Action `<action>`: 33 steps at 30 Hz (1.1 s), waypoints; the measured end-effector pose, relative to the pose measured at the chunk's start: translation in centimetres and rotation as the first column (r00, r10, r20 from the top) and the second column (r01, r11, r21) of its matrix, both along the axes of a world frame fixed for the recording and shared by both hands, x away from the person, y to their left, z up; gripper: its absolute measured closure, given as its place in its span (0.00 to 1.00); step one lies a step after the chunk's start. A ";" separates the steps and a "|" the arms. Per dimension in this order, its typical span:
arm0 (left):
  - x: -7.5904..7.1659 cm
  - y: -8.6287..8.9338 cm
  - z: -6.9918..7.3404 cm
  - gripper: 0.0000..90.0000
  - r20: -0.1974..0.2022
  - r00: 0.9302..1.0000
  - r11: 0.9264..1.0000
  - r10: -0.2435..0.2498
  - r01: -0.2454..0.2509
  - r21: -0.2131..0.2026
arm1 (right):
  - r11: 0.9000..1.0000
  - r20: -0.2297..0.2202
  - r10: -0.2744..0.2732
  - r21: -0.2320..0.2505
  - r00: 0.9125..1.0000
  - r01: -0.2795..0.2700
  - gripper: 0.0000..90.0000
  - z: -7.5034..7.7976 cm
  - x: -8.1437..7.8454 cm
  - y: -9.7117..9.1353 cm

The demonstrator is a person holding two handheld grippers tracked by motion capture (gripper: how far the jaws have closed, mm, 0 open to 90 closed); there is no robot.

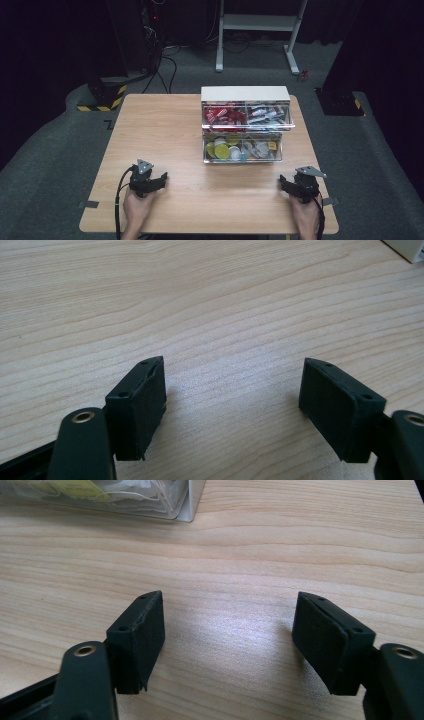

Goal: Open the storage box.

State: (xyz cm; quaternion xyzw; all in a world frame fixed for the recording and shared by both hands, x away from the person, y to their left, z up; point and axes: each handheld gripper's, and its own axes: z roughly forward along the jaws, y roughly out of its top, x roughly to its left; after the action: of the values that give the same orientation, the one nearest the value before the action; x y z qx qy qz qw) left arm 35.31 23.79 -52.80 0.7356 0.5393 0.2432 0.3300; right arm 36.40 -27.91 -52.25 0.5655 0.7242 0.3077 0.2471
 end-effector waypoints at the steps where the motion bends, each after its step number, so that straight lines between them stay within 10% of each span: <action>1: 0.0 0.0 0.0 0.30 0.000 1.000 1.000 0.000 0.000 0.000 | 1.000 0.000 0.000 0.000 1.000 0.000 0.32 0.0 0.0 0.0; 19: 0.0 0.0 0.0 0.30 -0.001 1.000 1.000 0.001 -0.001 -0.002 | 1.000 -0.023 0.013 -0.009 1.000 -0.013 0.15 -0.1 0.3 0.2; 33: 0.0 0.0 0.0 0.31 -0.002 1.000 1.000 0.001 -0.001 0.002 | 1.000 -0.016 -0.001 -0.004 1.000 0.001 0.29 0.1 0.1 0.1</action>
State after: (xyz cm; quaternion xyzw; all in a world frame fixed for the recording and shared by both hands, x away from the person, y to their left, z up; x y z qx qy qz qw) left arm 35.32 23.80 -52.78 0.7360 0.5397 0.2428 0.3286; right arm 36.51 -27.86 -52.14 0.5679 0.7265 0.3014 0.2427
